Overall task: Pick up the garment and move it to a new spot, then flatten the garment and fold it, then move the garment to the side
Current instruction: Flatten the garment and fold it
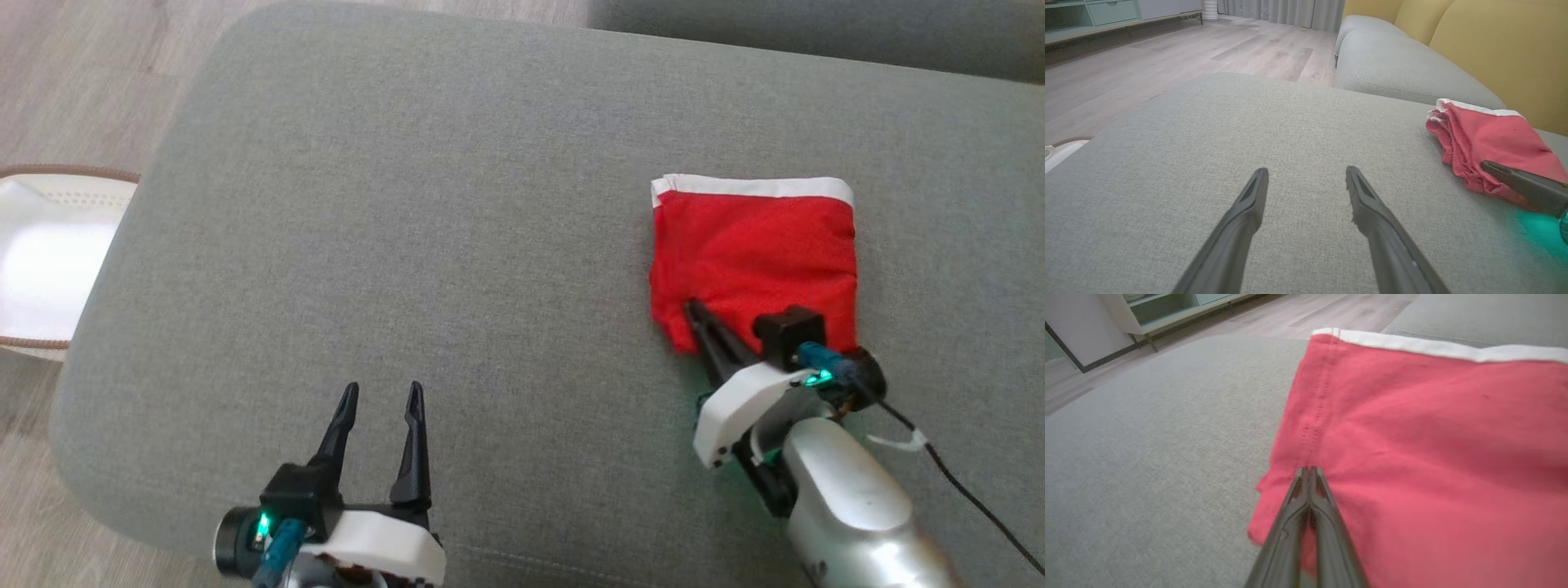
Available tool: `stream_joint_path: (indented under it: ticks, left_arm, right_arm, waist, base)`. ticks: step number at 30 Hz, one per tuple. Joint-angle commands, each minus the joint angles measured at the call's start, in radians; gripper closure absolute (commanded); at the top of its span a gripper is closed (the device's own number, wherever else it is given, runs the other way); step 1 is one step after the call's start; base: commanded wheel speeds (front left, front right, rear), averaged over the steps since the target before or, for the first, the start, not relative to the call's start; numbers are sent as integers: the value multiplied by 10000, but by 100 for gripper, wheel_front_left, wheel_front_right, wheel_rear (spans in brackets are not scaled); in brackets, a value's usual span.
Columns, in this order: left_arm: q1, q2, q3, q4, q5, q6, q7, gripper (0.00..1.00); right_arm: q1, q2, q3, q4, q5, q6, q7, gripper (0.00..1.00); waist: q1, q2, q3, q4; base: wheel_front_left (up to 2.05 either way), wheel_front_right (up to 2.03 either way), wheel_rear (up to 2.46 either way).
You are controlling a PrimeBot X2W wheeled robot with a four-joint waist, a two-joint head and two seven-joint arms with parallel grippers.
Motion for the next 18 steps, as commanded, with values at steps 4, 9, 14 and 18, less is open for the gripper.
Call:
stream_joint_path:
  ticks: [4, 9, 14, 18]
  left_arm:
    - [-449, -45, 197, -251, -54, 67, -61, 0]
    - [-374, -45, 212, -210, -65, 97, -61, 0]
    - [-237, -45, 362, -235, -37, 133, -61, 0]
    - [-75, -45, 535, -212, -7, 151, -61, 0]
  right_arm:
    - [-369, 204, 1156, -78, 692, 67, -148, 100]
    - [-345, 206, 2062, 109, 1158, 67, -167, 100]
    - [-270, 207, 2277, -129, 1400, 67, -589, 100]
    - [34, 207, 1986, -501, 1355, 67, -825, 100]
  waist:
    - [0, 0, -67, 57]
    - [0, 0, -268, -6]
    - [0, 0, -594, -311]
    - [0, 0, -925, -578]
  base:
    - [0, 0, 0]
    - [0, 0, 0]
    - [0, 0, 0]
    - [0, 0, 0]
